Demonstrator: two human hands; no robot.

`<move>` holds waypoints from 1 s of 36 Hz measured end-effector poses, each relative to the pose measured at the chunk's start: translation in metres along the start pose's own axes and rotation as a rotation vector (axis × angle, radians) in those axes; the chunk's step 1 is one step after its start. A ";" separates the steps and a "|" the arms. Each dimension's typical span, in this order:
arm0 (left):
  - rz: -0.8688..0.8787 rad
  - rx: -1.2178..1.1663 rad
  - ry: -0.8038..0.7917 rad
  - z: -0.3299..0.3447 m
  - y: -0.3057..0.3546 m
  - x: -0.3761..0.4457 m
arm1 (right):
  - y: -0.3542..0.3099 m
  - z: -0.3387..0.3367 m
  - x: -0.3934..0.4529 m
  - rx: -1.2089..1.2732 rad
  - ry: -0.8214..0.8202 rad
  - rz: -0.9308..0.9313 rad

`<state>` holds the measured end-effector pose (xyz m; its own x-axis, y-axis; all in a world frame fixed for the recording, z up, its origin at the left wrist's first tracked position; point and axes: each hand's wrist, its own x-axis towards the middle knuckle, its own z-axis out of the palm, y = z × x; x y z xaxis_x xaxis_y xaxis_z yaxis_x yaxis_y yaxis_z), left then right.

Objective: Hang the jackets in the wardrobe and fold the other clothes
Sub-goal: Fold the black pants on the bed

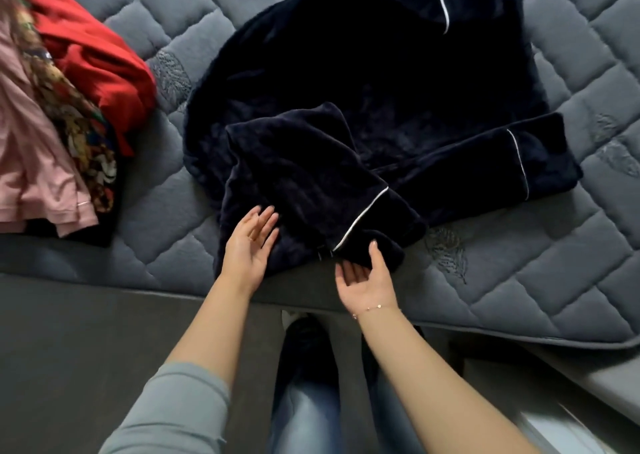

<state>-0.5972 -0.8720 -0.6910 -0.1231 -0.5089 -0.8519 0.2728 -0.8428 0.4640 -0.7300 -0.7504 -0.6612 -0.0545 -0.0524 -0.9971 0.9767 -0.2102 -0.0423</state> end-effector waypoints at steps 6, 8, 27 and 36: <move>-0.106 -0.245 0.010 0.023 0.002 -0.015 | -0.057 0.001 -0.022 0.083 -0.048 -0.188; -0.138 -0.367 -0.025 0.033 0.002 -0.023 | -0.086 0.011 -0.033 0.131 -0.167 -0.240; -0.187 -0.418 0.173 0.140 -0.041 -0.042 | -0.295 0.056 -0.034 -0.122 -0.257 -0.436; -0.155 -0.333 0.289 0.131 -0.059 -0.033 | -0.288 0.020 0.023 -0.260 -0.034 -0.491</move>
<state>-0.7346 -0.8281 -0.6581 0.0716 -0.2716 -0.9598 0.5696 -0.7788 0.2628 -1.0172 -0.7109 -0.6704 -0.5184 -0.0413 -0.8541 0.8538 0.0301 -0.5197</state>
